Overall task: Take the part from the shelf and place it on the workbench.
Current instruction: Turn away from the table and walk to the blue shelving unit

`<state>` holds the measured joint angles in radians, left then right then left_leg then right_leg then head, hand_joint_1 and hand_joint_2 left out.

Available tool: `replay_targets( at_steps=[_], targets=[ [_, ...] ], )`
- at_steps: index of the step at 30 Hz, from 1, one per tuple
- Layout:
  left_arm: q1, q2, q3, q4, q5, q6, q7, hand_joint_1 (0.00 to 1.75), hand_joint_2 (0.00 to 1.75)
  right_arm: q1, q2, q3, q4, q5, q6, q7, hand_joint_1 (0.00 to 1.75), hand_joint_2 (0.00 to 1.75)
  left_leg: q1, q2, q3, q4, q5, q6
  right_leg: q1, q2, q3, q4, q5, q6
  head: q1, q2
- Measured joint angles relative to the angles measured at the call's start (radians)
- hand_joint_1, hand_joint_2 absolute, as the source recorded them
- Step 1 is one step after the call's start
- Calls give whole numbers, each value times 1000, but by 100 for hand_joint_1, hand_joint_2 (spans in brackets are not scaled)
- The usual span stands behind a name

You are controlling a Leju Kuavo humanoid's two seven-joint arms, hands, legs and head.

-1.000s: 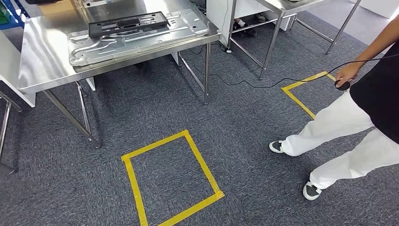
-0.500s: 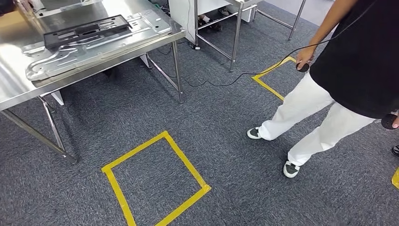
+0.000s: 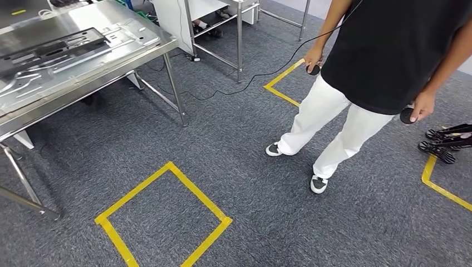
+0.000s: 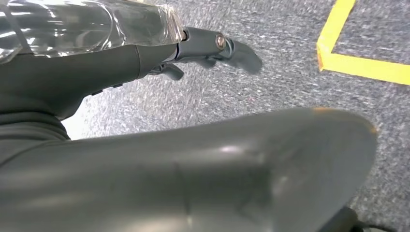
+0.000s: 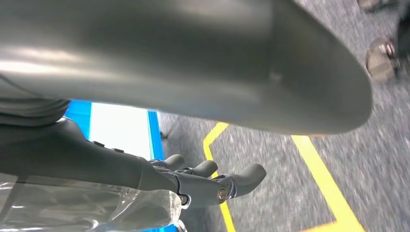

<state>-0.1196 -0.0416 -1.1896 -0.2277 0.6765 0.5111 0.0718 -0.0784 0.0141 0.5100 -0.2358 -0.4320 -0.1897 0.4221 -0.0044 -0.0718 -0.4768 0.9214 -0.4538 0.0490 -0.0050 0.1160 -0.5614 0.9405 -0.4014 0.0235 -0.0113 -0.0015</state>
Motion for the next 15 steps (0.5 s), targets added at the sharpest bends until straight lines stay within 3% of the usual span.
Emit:
replay_targets(
  at_steps=[1, 3, 5, 7, 8, 9, 11, 13, 15],
  targets=[
    [0, 0, 0, 0, -1, 0, 1, 0, 0, 1, 0, 0, 0, -1, 0, 0, 0, 0, 1, 11, -1, -1, 4, 4, -3, 5, -5, 1, 2, 6, 0, 0],
    [-2, -1, 0, 0, -2, -1, 1, 0, 0, 4, 0, 0, 1, -5, -1, -2, 0, 0, 4, 33, -3, -6, 13, 17, -3, -29, -24, 36, -21, 15, 1, 0],
    [-1, -1, -1, 0, -2, -2, 1, 0, 0, 4, 0, 0, 1, -8, -2, -3, 0, 0, 6, 60, -5, -9, 18, 24, -4, -84, -77, 154, -92, 24, 3, 0],
    [4, -1, -1, 0, -2, -3, 1, 0, 0, 3, 0, 0, 1, -9, -2, -4, 0, 0, 6, 90, -9, -8, 18, 25, -10, -103, -133, 286, -152, 34, 4, 0],
    [4, -1, -1, 0, -2, -3, 1, 0, 0, 3, 0, 0, 1, -9, -2, -4, 0, 0, 7, 105, -10, -8, 18, 24, -14, -106, -139, 310, -155, 39, 4, 0],
    [4, -1, -1, 0, -2, -3, 1, 0, 0, 3, 0, 0, 1, -9, -2, -4, 0, 0, 7, 118, -10, -7, 17, 22, -17, -110, -122, 287, -139, 43, 4, 0],
    [2, -1, -1, 0, -2, -3, 1, 0, 0, 3, -1, 0, 1, -10, -3, -5, 0, 0, 9, 141, -7, -5, 13, 15, -22, -141, -37, 146, -79, 48, 4, 0],
    [0, -1, -1, 0, -1, -3, 1, 0, 0, 1, 1, 0, 1, -10, -2, -5, 0, 0, 5, 160, -4, 0, 6, 1, -19, -173, 29, 28, -45, 42, 3, 0],
    [-3, 0, -1, 0, 0, -3, 1, 0, 0, 1, 3, 0, 1, -12, -2, -5, 0, 0, 2, 175, -3, 3, 3, -11, -13, -170, 35, 5, -43, 28, 1, 0]
  ],
)
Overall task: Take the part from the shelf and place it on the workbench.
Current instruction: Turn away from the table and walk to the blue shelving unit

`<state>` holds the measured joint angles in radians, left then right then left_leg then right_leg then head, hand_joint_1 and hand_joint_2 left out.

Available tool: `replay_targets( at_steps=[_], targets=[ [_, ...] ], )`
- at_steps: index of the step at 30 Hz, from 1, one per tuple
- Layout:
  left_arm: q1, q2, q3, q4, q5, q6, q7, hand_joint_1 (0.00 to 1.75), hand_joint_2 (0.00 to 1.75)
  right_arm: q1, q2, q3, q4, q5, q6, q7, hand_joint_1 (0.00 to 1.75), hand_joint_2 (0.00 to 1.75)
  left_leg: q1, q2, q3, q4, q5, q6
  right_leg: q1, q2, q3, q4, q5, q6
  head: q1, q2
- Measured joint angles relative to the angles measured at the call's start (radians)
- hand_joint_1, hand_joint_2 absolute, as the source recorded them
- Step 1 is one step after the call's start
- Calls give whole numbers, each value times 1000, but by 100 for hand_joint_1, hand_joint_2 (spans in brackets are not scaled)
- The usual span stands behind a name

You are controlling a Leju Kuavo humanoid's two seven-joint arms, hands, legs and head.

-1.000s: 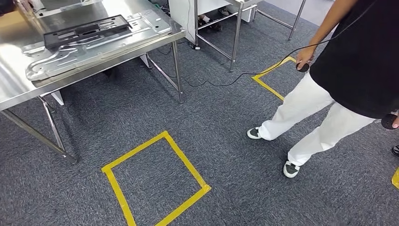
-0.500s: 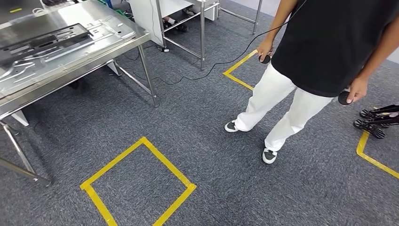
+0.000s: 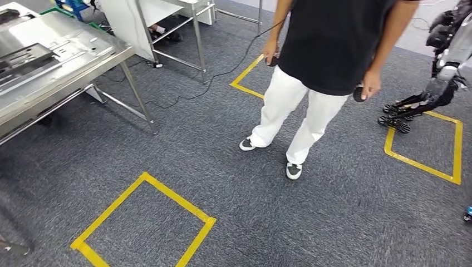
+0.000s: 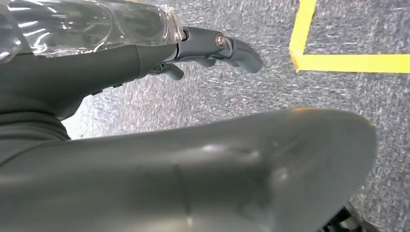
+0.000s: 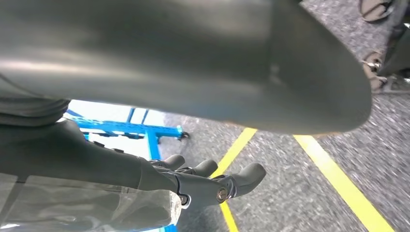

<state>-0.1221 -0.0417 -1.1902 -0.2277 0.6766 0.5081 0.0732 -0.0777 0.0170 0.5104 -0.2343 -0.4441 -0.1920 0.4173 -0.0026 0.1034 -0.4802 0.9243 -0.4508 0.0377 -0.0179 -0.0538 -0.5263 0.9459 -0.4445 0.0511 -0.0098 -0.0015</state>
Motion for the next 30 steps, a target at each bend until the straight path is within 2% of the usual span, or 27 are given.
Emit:
replay_targets(
  at_steps=[1, 2, 3, 4, 5, 6, 7, 8, 9, 10, 12, 13, 14, 15, 16, 17, 18, 19, 21, 22, 23, 24, 25, 26, 28, 29, 30],
  targets=[
    [-1, 0, 0, 0, 0, 0, 0, 0, 0, 1, 0, 0, 0, -1, 0, 0, 0, 0, 2, 7, 1, 0, -1, -6, 1, 10, -3, 0, 2, -7, -1, 0],
    [-3, 0, 0, 0, 0, 0, 0, 0, 0, 2, 0, 0, 0, -1, 0, 0, 0, 0, 6, 2, -1, 7, -7, -12, 2, 19, -5, -1, 4, -14, -1, 0],
    [-3, 0, 0, 0, 0, 0, 0, 0, 0, 3, 0, 0, 0, -2, -1, 0, 0, 0, 10, -15, -10, 29, -25, -17, 1, 27, -7, -2, 6, -20, -1, 0],
    [-4, 0, 0, 0, 0, -1, 0, 0, 0, 2, 0, 0, 0, -2, -1, 1, 0, 0, 12, -38, -29, 75, -55, -22, 0, 36, -8, -3, 9, -26, -2, 0],
    [-3, 0, 0, 0, 0, -2, 0, 0, 0, 2, 1, 0, 0, -2, -1, 1, 0, 0, 14, -65, -58, 143, -92, -24, 0, 45, -11, -3, 11, -31, -2, 0],
    [0, 0, 0, 0, 1, -3, 0, 0, 0, 1, 1, 0, 0, -3, -1, 1, 0, 0, 14, -83, -94, 221, -128, -25, 1, 56, -13, -2, 13, -34, -3, 0],
    [3, 0, 0, 0, 1, -4, 0, 0, 0, 0, 1, 0, 1, -3, -1, 1, 0, 0, 14, -90, -125, 286, -152, -26, 2, 69, -16, -2, 14, -36, -3, 0],
    [5, 0, 0, 0, 1, -5, 0, 0, 0, 1, 2, 0, 1, -4, -1, 2, 0, 0, 14, -93, -141, 319, -155, -25, 3, 83, -17, -2, 15, -37, -3, 0],
    [7, 0, 0, 0, 2, -6, 0, 0, 0, 1, 2, 0, 1, -4, -1, 2, 0, 0, 14, -95, -139, 309, -138, -22, 4, 98, -17, -2, 16, -37, -3, 0],
    [6, 0, 0, 0, 2, -6, 0, 0, 0, 1, 2, 0, 1, -4, -1, 2, 0, 0, 14, -100, -116, 257, -105, -19, 4, 112, -16, -2, 17, -36, -3, 0],
    [4, 1, 0, 0, 3, -6, 0, 0, 0, 1, 3, 0, 1, -4, -1, 2, 0, 0, 14, -134, -50, 106, -33, -10, 5, 138, -16, -1, 20, -32, -3, 0],
    [3, 1, 0, 0, 3, -6, 0, 0, 0, 0, 4, 0, 1, -4, -1, 2, 0, 0, 14, -150, -27, 52, -12, -7, 6, 149, -17, 0, 21, -28, -3, 0],
    [2, 2, 0, 0, 3, -6, 0, 0, 0, 0, 4, 0, 1, -4, -1, 2, 0, 0, 12, -161, -16, 24, -3, -4, 7, 158, -20, 0, 23, -23, -2, 0],
    [2, 2, 0, 0, 3, -6, 0, 0, 0, 1, 5, 0, 1, -4, -1, 2, 0, 0, 9, -161, -15, 16, -3, -1, 7, 166, -23, 0, 25, -17, -2, 0],
    [2, 2, 0, 0, 3, -6, 0, 0, 0, 3, 5, 0, 2, -4, -2, 2, 0, 0, 8, -152, -16, 15, 0, 4, 5, 173, -26, -1, 27, -11, -2, 0],
    [1, 1, 0, 0, 3, -7, 0, 0, 0, 4, 4, 0, 2, -4, -2, 2, 0, 0, 8, -142, -16, 13, 4, 10, 2, 169, -30, 3, 25, -6, -2, 0],
    [0, 1, 0, 0, 3, -7, 0, 0, 0, 6, 4, 0, 3, -4, -2, 2, 0, 0, 9, -133, -15, 9, 8, 17, 2, 152, -38, 18, 14, -1, -1, 0],
    [-1, 0, 0, 0, 3, -7, 0, 0, 0, 6, 4, 0, 3, -5, -3, 2, 0, 0, 10, -122, -15, 6, 12, 23, 3, 127, -56, 56, -10, 3, 0, 0],
    [2, 0, 0, 0, 4, -9, 0, 0, 0, 4, 5, 0, 3, -5, -3, 2, 0, 0, 8, -96, -17, 4, 13, 29, 5, 79, -117, 189, -82, 9, 2, 0],
    [3, 0, 0, 0, 4, -10, 0, 0, 0, 3, 5, 0, 3, -5, -3, 2, 0, 0, 7, -81, -18, 4, 13, 30, 4, 71, -150, 258, -111, 13, 2, 0],
    [5, 0, 0, 0, 5, -11, 0, 0, 0, 3, 5, 0, 3, -5, -3, 2, 0, 0, 6, -66, -19, 5, 13, 31, 3, 67, -169, 301, -123, 15, 2, 0],
    [5, 0, 0, 0, 6, -13, 0, 0, 0, 4, 5, 0, 3, -5, -3, 2, 0, 0, 6, -53, -19, 5, 12, 30, 1, 64, -167, 303, -115, 17, 2, 0],
    [4, 0, 0, 0, 7, -14, 0, 0, 0, 4, 5, 0, 3, -5, -3, 2, 0, 0, 6, -42, -18, 5, 11, 29, 0, 57, -142, 261, -89, 18, 2, 0],
    [3, 0, 0, 0, 9, -15, 0, 0, 0, 4, 5, 0, 3, -5, -3, 2, 0, 0, 6, -31, -16, 5, 10, 27, -1, 41, -101, 188, -57, 19, 2, 0],
    [2, 0, 0, 0, 12, -17, 0, 0, 0, 2, 6, 0, 3, -6, -4, 4, 0, 0, 0, -12, -11, 7, 4, 18, 0, -11, -24, 48, -10, 14, 3, 0],
    [2, 0, 0, 0, 14, -18, 0, 0, 0, 1, 7, 0, 3, -6, -4, 5, 0, 0, -3, -3, -8, 8, 1, 12, 2, -26, -7, 14, -2, 8, 2, 0],
    [2, 0, 0, 0, 14, -18, 0, 0, 0, 0, 7, 0, 3, -6, -4, 5, 0, 0, -5, 7, -6, 8, -1, 6, 4, -29, -3, 2, -1, 1, 2, 0]
  ],
)
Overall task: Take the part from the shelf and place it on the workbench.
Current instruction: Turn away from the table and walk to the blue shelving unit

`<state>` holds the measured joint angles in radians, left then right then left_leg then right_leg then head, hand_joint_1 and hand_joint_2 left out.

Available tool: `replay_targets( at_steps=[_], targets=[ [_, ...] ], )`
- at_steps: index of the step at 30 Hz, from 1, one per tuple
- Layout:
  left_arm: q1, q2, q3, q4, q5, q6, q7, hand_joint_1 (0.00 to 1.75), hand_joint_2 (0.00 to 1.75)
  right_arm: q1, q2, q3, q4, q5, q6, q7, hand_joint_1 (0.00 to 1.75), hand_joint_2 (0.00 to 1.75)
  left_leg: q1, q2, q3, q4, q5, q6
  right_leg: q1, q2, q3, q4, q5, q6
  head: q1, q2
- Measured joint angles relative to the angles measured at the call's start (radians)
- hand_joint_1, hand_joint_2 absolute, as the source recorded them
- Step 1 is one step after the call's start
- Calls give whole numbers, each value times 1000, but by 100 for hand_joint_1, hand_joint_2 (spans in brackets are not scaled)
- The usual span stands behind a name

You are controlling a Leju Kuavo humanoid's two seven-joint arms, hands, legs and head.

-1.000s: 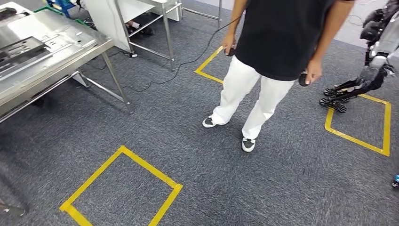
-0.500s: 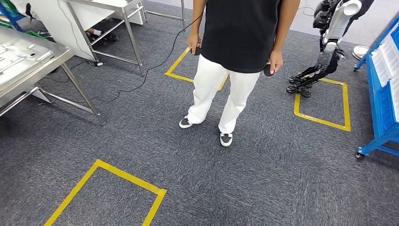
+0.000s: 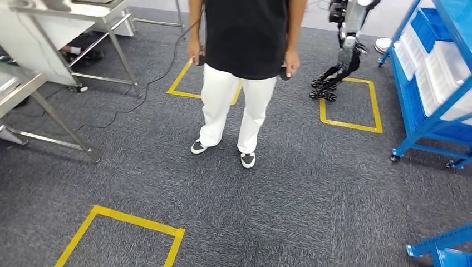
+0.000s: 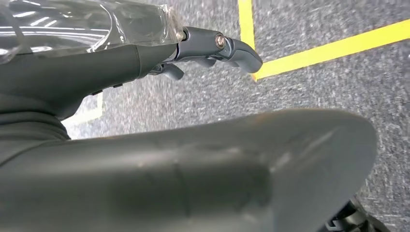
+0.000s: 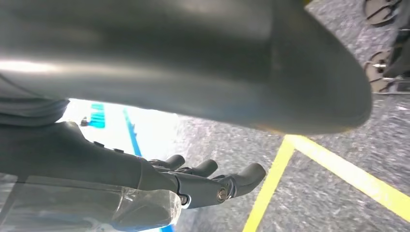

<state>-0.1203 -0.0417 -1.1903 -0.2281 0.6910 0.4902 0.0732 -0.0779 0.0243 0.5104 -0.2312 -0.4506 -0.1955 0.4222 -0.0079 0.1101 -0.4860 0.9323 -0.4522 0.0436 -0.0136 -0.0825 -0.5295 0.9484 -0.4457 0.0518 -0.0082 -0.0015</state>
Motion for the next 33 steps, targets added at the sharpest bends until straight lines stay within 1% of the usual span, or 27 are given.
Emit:
replay_targets(
  at_steps=[2, 3, 4, 6, 7, 8, 9, 10, 11, 13, 14, 15, 17, 18, 19, 21, 22, 23, 24, 25, 26, 27, 28, 29, 30, 32, 33],
  targets=[
    [-2, 0, 0, 0, 1, 0, 0, 0, 0, 0, 0, 0, 0, 0, 0, 1, 0, 0, 4, 14, 4, 2, -5, -12, 1, 26, -4, -1, 4, -15, -2, 0],
    [-3, 0, 0, 0, 0, 0, 0, 0, 0, 0, 0, 0, 0, 0, 0, 1, 0, 0, 8, 2, 1, 16, -17, -18, 0, 38, -5, -2, 7, -22, -2, 0],
    [-3, 0, 0, 0, 0, 0, 0, 0, 0, 0, 0, 0, 0, -1, 0, 2, 0, 0, 12, -22, -12, 50, -41, -24, -1, 50, -7, -4, 11, -28, -2, 0],
    [0, 0, 0, 0, 0, -1, -1, 0, 0, -2, 0, 0, 0, -1, -1, 3, 0, 0, 16, -78, -70, 182, -114, -31, -2, 74, -12, -4, 16, -37, -3, 0],
    [3, 0, 0, 0, 0, -2, -1, 0, 0, -2, 0, 0, 0, -1, -1, 3, 0, 0, 16, -92, -105, 256, -145, -32, -1, 88, -15, -4, 18, -39, -3, 0],
    [5, 0, 0, 0, 1, -2, -1, 0, 0, -2, 0, 0, 0, -1, -1, 3, 0, 0, 16, -98, -129, 306, -159, -32, 0, 103, -17, -3, 19, -40, -3, 0],
    [6, 0, 0, 0, 1, -3, -1, 0, 0, -1, 0, 0, 0, -1, -1, 3, 0, 0, 16, -101, -137, 319, -153, -32, 1, 119, -18, -3, 20, -40, -3, 0],
    [6, 0, 0, 0, 1, -3, -1, 0, 0, 0, 0, 0, 0, -1, -1, 3, 0, 0, 16, -104, -125, 287, -126, -29, 1, 134, -17, -3, 21, -39, -3, 0],
    [5, 0, 0, 0, 1, -3, -1, 0, 0, 0, 0, 0, 0, -1, -1, 3, 0, 0, 16, -113, -97, 222, -88, -25, 1, 149, -16, -3, 22, -38, -3, 0],
    [3, 2, 0, 0, 1, -3, -1, 0, 0, 0, 1, 0, 0, -1, -1, 3, 0, 0, 16, -155, -35, 74, -21, -15, 1, 174, -16, -2, 24, -33, -3, 0],
    [2, 3, 0, 0, 0, -4, -1, 0, 0, -1, 1, 0, 0, -1, -1, 2, 0, 0, 15, -171, -18, 31, -5, -11, 2, 183, -18, -1, 25, -29, -3, 0],
    [2, 3, 0, 0, 0, -6, -1, 0, 0, 0, 2, 0, 0, -1, -1, 2, 0, 0, 13, -178, -12, 13, 0, -8, 1, 193, -22, -1, 27, -24, -3, 0],
    [1, 2, 0, 0, 0, -10, -1, 0, 0, 2, 1, 0, 0, -2, -1, 1, 0, 0, 11, -161, -13, 9, 4, 1, 0, 204, -28, -1, 31, -12, -3, 0],
    [0, 2, 0, 0, 0, -11, -1, 0, 0, 3, 1, 0, 0, -2, -2, 1, 0, 0, 11, -151, -12, 6, 8, 9, 0, 189, -34, 7, 25, -7, -2, 0],
    [-1, 2, 0, 0, 0, -12, -1, 0, 0, 4, 1, 0, 0, -2, -2, 1, 0, 0, 13, -140, -12, 2, 11, 16, 1, 165, -45, 32, 9, -3, -2, 0],
    [-1, 2, 0, 0, 0, -15, -2, 0, 0, 2, 0, 0, 0, -4, -2, 0, 0, 0, 11, -113, -12, -2, 14, 26, 2, 112, -99, 148, -56, 2, 0, 0],
    [0, 2, 0, 0, 0, -17, -2, 0, 0, 2, 0, 0, 0, -6, -2, 0, 0, 0, 9, -98, -14, -1, 14, 28, 1, 102, -133, 221, -90, 5, 0, 0],
    [2, 1, 0, 0, 0, -19, -2, 0, 0, 2, 0, 0, 0, -8, -2, -1, 0, 0, 7, -82, -15, -1, 13, 28, 0, 98, -160, 279, -111, 7, 0, 0],
    [2, 2, 0, 0, 0, -20, -2, 0, 0, 2, 0, 0, 0, -9, -2, -1, 0, 0, 7, -68, -15, -1, 13, 28, 0, 95, -168, 302, -114, 9, 1, 0],
    [2, 1, 0, 0, 0, -21, -1, 0, 0, 2, 0, 0, 0, -9, -2, -2, 0, 0, 6, -54, -15, -1, 12, 27, -1, 91, -156, 284, -98, 10, 1, 0],
    [1, 1, 0, 0, 0, -21, -1, 0, 0, 3, -1, 0, 0, -10, -2, -2, 0, 0, 7, -43, -13, 0, 11, 25, -2, 82, -122, 227, -69, 10, 1, 0],
    [-1, 1, 0, 0, 0, -21, -1, 0, 0, 3, -2, 0, 0, -10, -2, -2, 0, 0, 6, -32, -11, 0, 9, 22, -3, 61, -77, 149, -38, 11, 1, 0],
    [-2, 1, 0, 0, 0, -22, -1, 0, 0, 3, -2, 0, 0, -10, -2, -2, 0, 0, 4, -23, -9, 2, 6, 16, -1, 41, -39, 80, -16, 9, 0, 0],
    [-2, 2, 0, 0, 1, -23, -1, 0, 0, 1, -2, 0, 0, -10, -1, -2, 0, 0, 2, -15, -8, 3, 3, 11, 0, 27, -13, 31, -2, 5, 0, 0],
    [-3, 2, 0, 0, 3, -25, -1, 0, 0, 1, -1, 0, 0, -10, -1, -2, 0, 0, -1, -7, -6, 4, 0, 5, 2, 21, -2, 8, 0, -1, 0, 0],
    [-5, 2, 0, 0, 7, -29, -1, 0, 0, 2, -1, 0, 0, -10, -1, -3, 0, 0, 0, 9, -3, 5, -4, -5, 6, 40, -5, 5, 0, -16, -1, 0],
    [-7, 2, 0, 0, 9, -31, -1, 0, 0, 3, -1, 0, 0, -10, -1, -3, 0, 0, 3, 5, -3, 11, -10, -11, 6, 49, -6, 4, 2, -22, -1, 0]
  ],
)
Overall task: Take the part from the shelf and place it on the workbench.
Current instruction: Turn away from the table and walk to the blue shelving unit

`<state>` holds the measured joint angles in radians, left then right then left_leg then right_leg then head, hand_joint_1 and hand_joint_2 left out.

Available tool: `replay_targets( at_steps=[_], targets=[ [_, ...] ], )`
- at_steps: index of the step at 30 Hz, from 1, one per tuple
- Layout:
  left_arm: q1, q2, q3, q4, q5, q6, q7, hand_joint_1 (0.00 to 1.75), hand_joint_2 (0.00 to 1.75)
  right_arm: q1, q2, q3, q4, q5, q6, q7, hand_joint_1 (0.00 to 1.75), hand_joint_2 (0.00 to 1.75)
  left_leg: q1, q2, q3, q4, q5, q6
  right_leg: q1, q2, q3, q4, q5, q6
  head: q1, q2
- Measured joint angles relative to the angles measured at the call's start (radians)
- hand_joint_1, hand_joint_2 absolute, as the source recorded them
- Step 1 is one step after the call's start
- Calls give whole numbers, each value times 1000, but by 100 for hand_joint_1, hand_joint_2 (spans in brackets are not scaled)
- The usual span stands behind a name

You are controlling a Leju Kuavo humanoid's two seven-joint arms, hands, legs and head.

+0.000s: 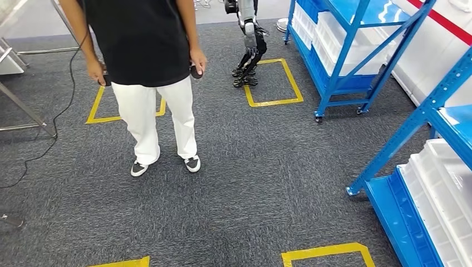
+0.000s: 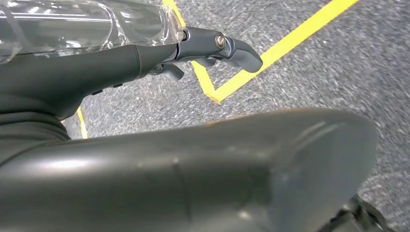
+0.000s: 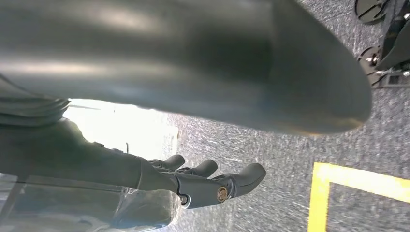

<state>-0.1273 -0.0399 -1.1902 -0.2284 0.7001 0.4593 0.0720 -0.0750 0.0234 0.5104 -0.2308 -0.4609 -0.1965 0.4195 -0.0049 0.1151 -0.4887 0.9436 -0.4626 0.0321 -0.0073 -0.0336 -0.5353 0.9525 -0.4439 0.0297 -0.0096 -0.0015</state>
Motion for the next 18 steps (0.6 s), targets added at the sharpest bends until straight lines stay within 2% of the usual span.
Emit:
replay_targets(
  at_steps=[2, 3, 4, 5, 6, 7, 8, 9, 10, 11, 12, 13, 14, 15, 16, 18],
  targets=[
    [-3, 0, 0, 0, 4, -1, -1, 0, 0, 0, 0, 0, 0, 0, 0, 0, 0, 0, 7, -44, -26, 67, -45, -10, -3, 18, -2, -2, 5, -12, -1, 0],
    [-3, 0, 0, 0, 5, -2, -2, 0, 0, -1, 0, 0, 0, 0, 0, 0, 0, 0, 9, -73, -55, 134, -81, -14, -3, 29, -5, -2, 7, -16, -1, 0],
    [-1, 0, 0, 0, 6, -2, -2, 0, 0, -2, 0, 0, 0, 0, 0, 0, 0, 0, 10, -93, -92, 212, -117, -16, -3, 40, -7, -2, 9, -20, -2, 0],
    [1, 0, 0, 0, 7, -3, -2, 0, 0, -3, 0, 0, 0, -1, 0, 0, 0, 0, 10, -101, -124, 279, -142, -16, -2, 54, -10, -1, 11, -23, -2, 0],
    [4, 0, 0, 0, 7, -4, -1, 0, 0, -2, 0, 0, 0, -1, 0, 0, 0, 0, 10, -104, -144, 317, -150, -16, -1, 69, -11, -1, 12, -24, -2, 0],
    [5, 0, 0, 0, 6, -5, -1, 0, 0, -2, 0, 0, 0, -1, 0, 0, 0, 0, 10, -106, -145, 315, -136, -14, 0, 84, -11, -1, 13, -24, -2, 0],
    [6, 0, 0, 0, 6, -6, 0, 0, 0, -2, 0, 0, 0, -1, 0, 0, 0, 0, 10, -111, -128, 273, -104, -11, 0, 99, -11, -1, 13, -23, -2, 0],
    [5, 0, 0, 0, 6, -7, 0, 0, 0, -2, 0, 0, 0, -2, 0, -1, 0, 0, 10, -125, -98, 203, -64, -7, -1, 113, -9, -1, 14, -22, -2, 0],
    [3, 0, 0, 0, 6, -8, 0, 0, 0, -2, 1, 0, 0, -3, 0, -1, 0, 0, 9, -151, -66, 125, -26, -2, 1, 126, -9, 0, 15, -20, -2, 0],
    [1, 1, 0, 0, 6, -8, 0, 0, 0, -3, 2, 0, 0, -4, 0, -1, 0, 0, 9, -173, -41, 64, -1, 3, 2, 138, -11, 2, 16, -16, -2, 0],
    [0, 2, 0, 0, 6, -9, 0, 0, 0, -3, 2, 0, 0, -6, 0, -1, 0, 0, 8, -189, -28, 27, 11, 6, 2, 149, -15, 3, 17, -12, -2, 0],
    [0, 2, 0, 0, 6, -9, 0, 0, 0, -3, 3, 0, 0, -7, 0, -1, 0, 0, 6, -193, -23, 11, 14, 9, 2, 160, -19, 3, 19, -6, -2, 0],
    [-1, 2, 0, 0, 6, -10, 1, 0, 0, -3, 3, 0, 0, -7, -1, -1, 0, 0, 7, -182, -22, 8, 15, 13, 2, 172, -23, 2, 21, 0, -2, 0],
    [-1, 1, 0, 0, 6, -10, 1, 0, 0, 0, 2, 0, 0, -8, -1, 0, 0, 0, 7, -171, -22, 4, 17, 19, 1, 168, -26, 6, 19, 4, -2, 0],
    [-3, 1, 0, 0, 6, -11, 1, 0, 0, 1, 2, 0, 0, -8, -2, 0, 0, 0, 8, -159, -20, 0, 20, 25, 1, 149, -34, 20, 9, 8, -2, 0],
    [-3, 0, 0, 0, 6, -11, 1, 0, 0, 1, 1, 0, 1, -9, -3, 0, 0, 0, 9, -131, -18, -6, 24, 35, 3, 87, -76, 115, -48, 15, 0, 0]
  ],
)
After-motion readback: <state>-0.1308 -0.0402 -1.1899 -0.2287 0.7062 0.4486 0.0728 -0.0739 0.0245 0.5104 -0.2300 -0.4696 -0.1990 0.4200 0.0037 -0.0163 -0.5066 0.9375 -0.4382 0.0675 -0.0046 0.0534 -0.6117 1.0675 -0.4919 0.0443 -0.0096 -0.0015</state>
